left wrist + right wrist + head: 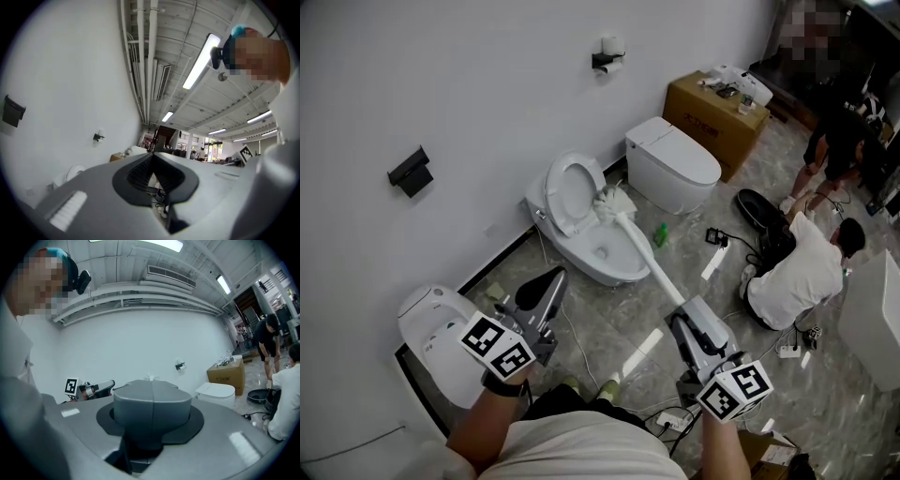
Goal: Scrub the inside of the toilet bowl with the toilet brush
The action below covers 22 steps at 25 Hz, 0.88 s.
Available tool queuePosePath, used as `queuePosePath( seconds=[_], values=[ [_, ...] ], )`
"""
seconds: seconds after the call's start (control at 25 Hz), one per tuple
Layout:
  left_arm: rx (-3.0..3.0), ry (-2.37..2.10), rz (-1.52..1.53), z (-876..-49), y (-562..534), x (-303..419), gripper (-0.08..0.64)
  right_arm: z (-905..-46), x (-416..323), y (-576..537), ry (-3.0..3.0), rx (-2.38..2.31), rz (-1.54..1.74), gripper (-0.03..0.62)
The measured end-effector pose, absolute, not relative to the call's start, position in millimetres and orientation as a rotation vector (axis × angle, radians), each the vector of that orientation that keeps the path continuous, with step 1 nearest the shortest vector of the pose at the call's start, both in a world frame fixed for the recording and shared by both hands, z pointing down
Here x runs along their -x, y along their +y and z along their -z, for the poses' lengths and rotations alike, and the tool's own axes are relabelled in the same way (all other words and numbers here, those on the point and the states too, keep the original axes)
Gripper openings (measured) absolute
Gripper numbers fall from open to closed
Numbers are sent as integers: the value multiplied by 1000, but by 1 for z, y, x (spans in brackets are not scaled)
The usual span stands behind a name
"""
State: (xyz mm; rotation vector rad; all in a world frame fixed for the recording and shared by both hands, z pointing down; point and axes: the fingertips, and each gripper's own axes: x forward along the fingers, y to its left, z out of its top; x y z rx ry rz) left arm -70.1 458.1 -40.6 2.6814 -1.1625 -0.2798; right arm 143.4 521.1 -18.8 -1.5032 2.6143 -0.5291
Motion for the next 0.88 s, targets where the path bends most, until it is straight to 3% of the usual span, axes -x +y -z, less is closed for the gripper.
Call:
queuePosePath(
  seconds=[0.48,0.88],
  values=[
    [-2670,-1228,221,25,432,61,3,2,-152,493,2645,1478,578,147],
    [-2656,-1223,204,-11,338,69,3,-34,-138,407,2680,1542,659,147]
  ],
)
